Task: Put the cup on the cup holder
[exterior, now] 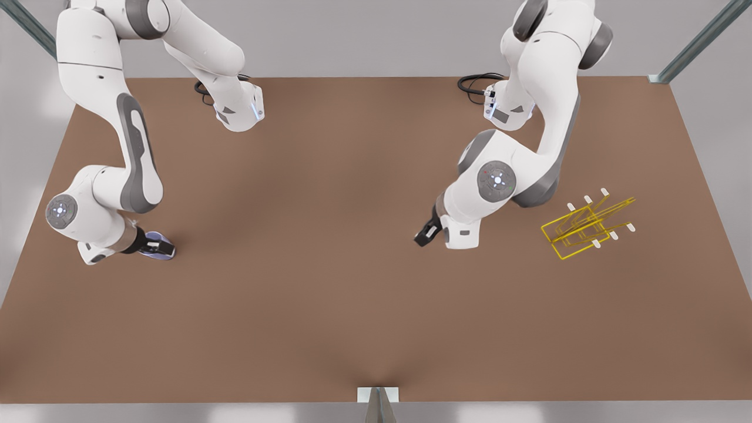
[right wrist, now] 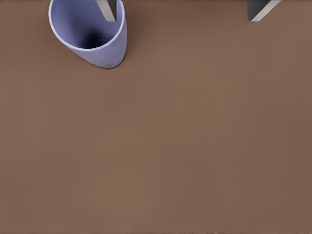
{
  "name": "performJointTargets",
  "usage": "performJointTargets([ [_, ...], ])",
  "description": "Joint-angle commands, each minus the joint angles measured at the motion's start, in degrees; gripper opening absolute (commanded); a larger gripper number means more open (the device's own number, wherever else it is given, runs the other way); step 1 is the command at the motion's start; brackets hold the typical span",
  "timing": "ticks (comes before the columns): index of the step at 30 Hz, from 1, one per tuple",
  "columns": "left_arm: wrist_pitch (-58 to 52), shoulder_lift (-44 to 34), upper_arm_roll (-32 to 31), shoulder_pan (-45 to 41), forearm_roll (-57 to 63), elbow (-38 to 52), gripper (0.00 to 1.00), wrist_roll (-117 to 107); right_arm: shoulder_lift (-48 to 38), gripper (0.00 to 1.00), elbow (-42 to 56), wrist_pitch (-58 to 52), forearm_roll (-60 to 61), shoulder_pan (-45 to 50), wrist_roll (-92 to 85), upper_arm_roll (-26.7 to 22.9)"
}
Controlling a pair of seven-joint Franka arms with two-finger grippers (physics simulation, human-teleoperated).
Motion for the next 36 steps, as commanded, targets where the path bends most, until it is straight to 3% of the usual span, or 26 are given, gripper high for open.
performJointTargets([
  [1,-0.68,-0.22,-0.01,-0.10,0.25,0.22,1.00,-3.39,0.23,1.00,0.30,1.00,-0.04,-0.11,-2.61,-0.02],
  [11,-1.12,0.04,-0.19,1.30,-0.45,0.14,1.00,-6.73,3.57,1.00,2.76,1.09,-0.04,-0.20,-5.34,-0.20],
  [17,-0.33,1.10,-0.36,0.34,0.25,-0.21,1.00,-5.41,-3.98,1.00,-7.26,2.14,0.05,-0.90,-5.25,0.06],
  [32,-0.33,1.63,-0.45,-0.63,0.17,-0.30,1.00,-5.67,0.76,1.00,-10.16,11.64,-0.04,-1.08,-5.34,-0.02],
  [36,-0.24,1.89,-0.45,-1.24,0.16,-0.30,1.00,-6.29,-0.73,1.00,-10.25,8.91,-0.22,-1.78,-6.04,-0.02],
])
